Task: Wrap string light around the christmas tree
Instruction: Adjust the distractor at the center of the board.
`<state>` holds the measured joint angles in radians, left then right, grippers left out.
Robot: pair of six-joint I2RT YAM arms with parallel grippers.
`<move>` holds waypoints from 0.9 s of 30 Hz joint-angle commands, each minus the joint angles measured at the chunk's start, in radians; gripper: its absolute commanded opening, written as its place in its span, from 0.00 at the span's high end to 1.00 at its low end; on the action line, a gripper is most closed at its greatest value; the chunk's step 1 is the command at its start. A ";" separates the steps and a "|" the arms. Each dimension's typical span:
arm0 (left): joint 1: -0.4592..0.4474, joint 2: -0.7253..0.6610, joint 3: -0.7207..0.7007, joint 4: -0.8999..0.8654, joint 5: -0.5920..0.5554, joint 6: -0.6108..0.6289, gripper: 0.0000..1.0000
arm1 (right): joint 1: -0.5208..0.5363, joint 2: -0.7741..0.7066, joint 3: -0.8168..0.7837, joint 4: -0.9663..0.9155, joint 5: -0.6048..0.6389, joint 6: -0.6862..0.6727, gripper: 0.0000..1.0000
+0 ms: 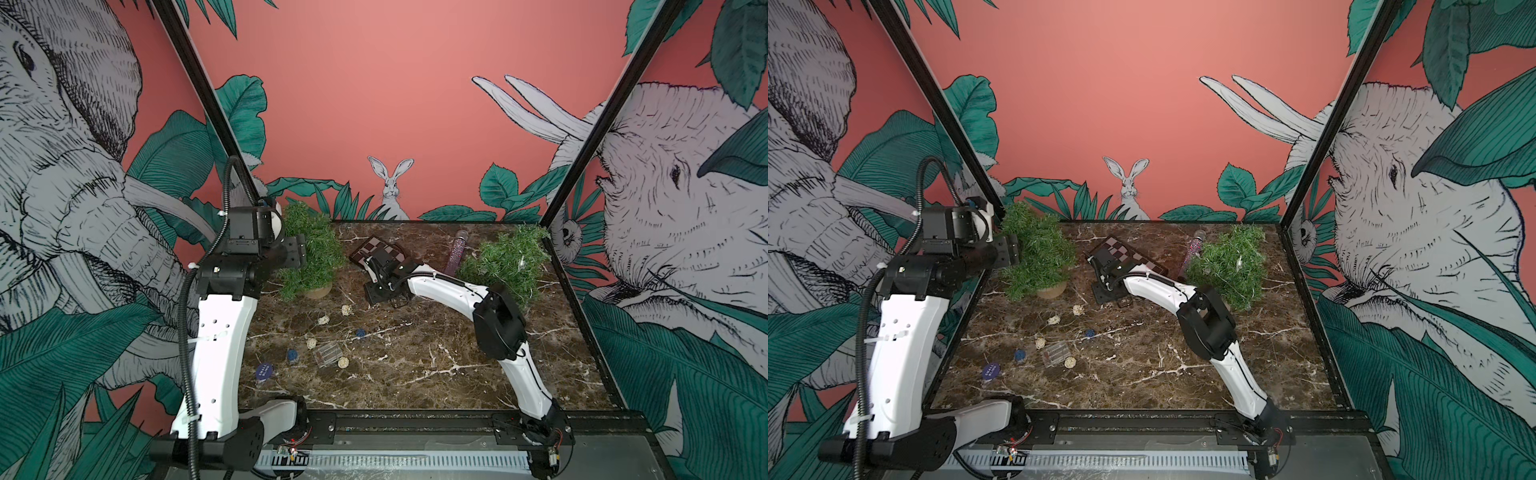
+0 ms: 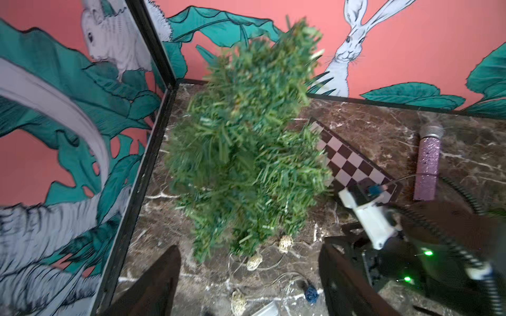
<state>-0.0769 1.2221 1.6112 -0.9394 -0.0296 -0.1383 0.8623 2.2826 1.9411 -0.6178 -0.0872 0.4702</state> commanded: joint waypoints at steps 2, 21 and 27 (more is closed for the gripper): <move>0.006 0.022 0.009 0.129 0.006 0.016 0.18 | -0.033 0.037 0.058 0.021 0.020 0.041 0.47; 0.029 0.093 -0.030 0.254 -0.035 0.090 0.18 | -0.116 0.105 0.218 -0.062 0.020 0.031 0.46; 0.029 0.101 -0.102 0.400 0.008 0.104 0.19 | -0.084 0.072 0.021 0.127 -0.097 0.176 0.47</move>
<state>-0.0532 1.3277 1.5410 -0.6495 -0.0471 -0.0582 0.7654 2.3581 2.0056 -0.5655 -0.1135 0.5606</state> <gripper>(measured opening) 0.814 0.535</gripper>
